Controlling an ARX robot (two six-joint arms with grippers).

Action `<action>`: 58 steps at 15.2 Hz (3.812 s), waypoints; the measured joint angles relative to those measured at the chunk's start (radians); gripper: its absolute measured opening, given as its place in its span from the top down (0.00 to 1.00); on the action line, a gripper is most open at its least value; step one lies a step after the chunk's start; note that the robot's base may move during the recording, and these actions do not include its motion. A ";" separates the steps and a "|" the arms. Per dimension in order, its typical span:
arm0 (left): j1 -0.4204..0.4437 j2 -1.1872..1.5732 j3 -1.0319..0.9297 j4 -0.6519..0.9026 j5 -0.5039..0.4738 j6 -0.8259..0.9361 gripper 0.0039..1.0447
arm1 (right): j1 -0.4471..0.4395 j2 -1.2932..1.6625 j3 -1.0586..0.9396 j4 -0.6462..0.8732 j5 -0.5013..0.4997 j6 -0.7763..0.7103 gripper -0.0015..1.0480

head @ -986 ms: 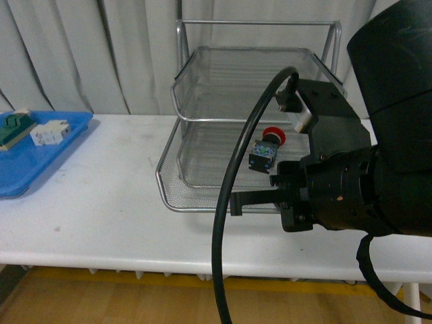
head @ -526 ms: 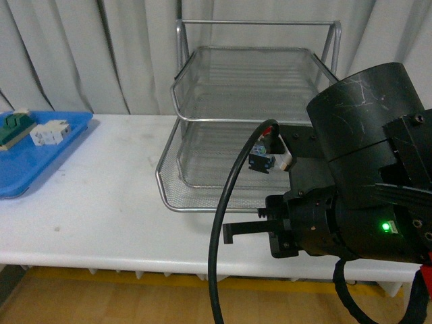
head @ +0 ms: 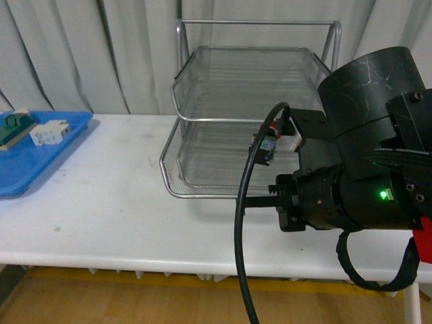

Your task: Place button on rack with both arms

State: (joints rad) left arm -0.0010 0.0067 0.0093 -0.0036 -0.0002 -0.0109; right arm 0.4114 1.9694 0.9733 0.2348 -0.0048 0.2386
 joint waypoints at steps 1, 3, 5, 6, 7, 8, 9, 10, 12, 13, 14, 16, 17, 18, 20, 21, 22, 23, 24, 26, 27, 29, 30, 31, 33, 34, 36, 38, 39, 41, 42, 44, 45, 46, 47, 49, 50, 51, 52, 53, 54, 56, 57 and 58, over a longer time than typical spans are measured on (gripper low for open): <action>0.000 0.000 0.000 0.000 0.000 0.000 0.06 | -0.008 0.010 0.017 -0.006 0.000 -0.004 0.98; 0.000 0.000 0.000 0.000 0.000 0.000 0.06 | -0.030 0.037 0.035 -0.018 -0.001 -0.019 0.98; 0.000 0.000 0.000 0.000 0.000 0.000 0.06 | -0.053 0.055 0.055 -0.035 -0.001 -0.035 0.98; 0.000 0.000 0.000 0.000 0.000 0.000 0.06 | -0.060 0.061 0.070 -0.049 -0.002 -0.042 0.98; 0.000 0.000 0.000 0.000 0.000 0.000 0.06 | -0.066 0.067 0.088 -0.057 -0.002 -0.052 0.98; 0.000 0.000 0.000 0.000 0.000 0.000 0.06 | -0.072 0.074 0.116 -0.057 0.004 -0.064 0.98; 0.000 0.000 0.000 0.000 0.000 0.000 0.06 | -0.079 0.076 0.137 -0.060 0.005 -0.077 0.98; 0.000 0.000 0.000 0.000 0.000 0.000 0.06 | -0.080 0.078 0.154 -0.065 0.006 -0.084 0.98; 0.000 0.000 0.000 0.000 0.000 0.000 0.06 | -0.092 0.118 0.195 -0.084 0.008 -0.097 0.98; 0.000 0.000 0.000 0.000 0.000 0.000 0.06 | -0.098 0.128 0.205 -0.090 0.009 -0.101 0.98; 0.000 0.000 0.000 0.000 0.000 0.000 0.06 | -0.102 0.134 0.214 -0.095 0.010 -0.102 0.98; 0.000 0.000 0.000 0.000 0.000 0.000 0.06 | -0.118 0.151 0.266 -0.108 0.014 -0.114 0.98; 0.000 0.000 0.000 0.000 0.000 0.000 0.06 | -0.121 0.158 0.286 -0.113 0.021 -0.122 0.98; 0.000 0.000 0.000 0.000 0.000 0.000 0.06 | -0.125 0.172 0.307 -0.124 0.024 -0.129 0.98; 0.000 0.000 0.000 0.000 0.000 0.000 0.06 | -0.134 0.197 0.331 -0.137 0.030 -0.136 0.98; 0.000 0.000 0.000 0.000 0.000 0.000 0.06 | -0.140 0.206 0.339 -0.140 0.032 -0.137 0.98; 0.000 0.000 0.000 0.000 0.000 0.000 0.06 | -0.146 0.211 0.341 -0.137 0.032 -0.140 0.98; 0.000 0.000 0.000 0.000 0.000 0.000 0.06 | -0.151 0.215 0.343 -0.132 0.032 -0.141 0.98; 0.000 0.000 0.000 0.000 0.000 0.000 0.06 | -0.157 0.219 0.346 -0.126 0.035 -0.145 0.98; 0.000 0.000 0.000 0.000 0.000 0.000 0.06 | -0.158 0.221 0.346 -0.105 0.035 -0.154 0.98; 0.000 0.000 0.000 0.000 0.000 0.000 0.06 | -0.157 0.221 0.346 -0.101 0.035 -0.154 0.98; 0.000 0.000 0.000 0.000 0.000 0.000 0.06 | -0.158 0.221 0.340 -0.091 0.029 -0.154 0.98; 0.000 0.000 0.000 0.000 0.000 0.000 0.06 | -0.157 0.219 0.329 -0.079 0.020 -0.154 0.98; 0.000 0.000 0.000 0.000 0.000 0.000 0.06 | -0.156 0.205 0.303 -0.073 0.007 -0.149 0.98; 0.000 0.000 0.000 0.000 0.000 0.000 0.06 | -0.156 0.152 0.233 -0.071 -0.022 -0.133 0.98; 0.000 0.000 0.000 0.000 0.000 0.000 0.06 | -0.156 0.121 0.197 -0.058 -0.031 -0.124 0.98; 0.000 0.000 0.000 0.000 0.000 0.000 0.06 | -0.157 0.019 0.080 0.000 -0.093 -0.078 0.98; 0.000 0.000 0.000 0.000 0.000 0.000 0.06 | -0.159 -0.143 -0.077 0.082 -0.145 -0.025 0.98; 0.000 0.000 0.000 0.000 0.000 0.000 0.06 | -0.165 -0.243 -0.159 0.121 -0.158 -0.002 0.98; 0.000 0.000 0.000 0.000 0.000 0.000 0.06 | -0.208 -0.518 -0.351 0.153 -0.198 0.055 0.98; 0.000 0.000 0.000 0.000 0.000 0.000 0.06 | -0.229 -0.642 -0.424 0.131 -0.203 0.078 0.98; 0.000 0.000 0.000 0.000 0.001 0.000 0.06 | -0.208 -0.916 -0.622 0.321 -0.003 0.006 0.98; 0.000 0.000 0.000 0.000 0.000 0.000 0.06 | -0.219 -1.057 -0.690 0.321 0.101 -0.086 0.98; 0.000 0.000 0.000 0.000 -0.002 0.000 0.06 | -0.293 -1.218 -0.753 0.224 0.111 -0.153 0.98; 0.000 0.000 0.000 0.000 0.000 0.000 0.06 | -0.389 -1.351 -0.800 0.142 0.037 -0.192 0.98; 0.000 0.000 0.000 0.000 0.000 0.000 0.06 | -0.417 -1.493 -0.848 0.126 0.008 -0.219 0.98; 0.000 0.000 0.000 0.000 0.000 0.000 0.06 | -0.412 -1.514 -0.858 0.115 0.007 -0.225 0.98; 0.000 0.000 0.000 0.000 0.000 0.000 0.06 | -0.412 -1.538 -0.879 0.097 0.007 -0.230 0.98; 0.000 0.000 0.000 0.000 0.000 0.000 0.06 | -0.412 -1.546 -0.885 0.094 0.007 -0.231 0.98; 0.000 0.000 0.000 0.000 0.000 0.000 0.06 | -0.412 -1.552 -0.890 0.090 0.007 -0.232 0.98; 0.000 0.000 0.000 0.000 0.000 0.000 0.06 | -0.412 -1.563 -0.896 0.085 0.007 -0.232 0.98; 0.000 0.000 0.000 0.000 0.000 0.000 0.06 | -0.412 -1.592 -0.905 0.071 0.007 -0.232 0.98; 0.000 0.000 0.000 0.000 0.000 0.000 0.06 | -0.412 -1.616 -0.910 0.059 0.007 -0.232 0.98; 0.000 0.000 0.000 0.000 0.000 0.000 0.06 | -0.412 -1.638 -0.920 0.043 0.007 -0.232 0.98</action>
State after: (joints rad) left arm -0.0010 0.0067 0.0093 -0.0036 -0.0002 -0.0109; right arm -0.0002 0.3313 0.0536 0.2779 0.0025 0.0067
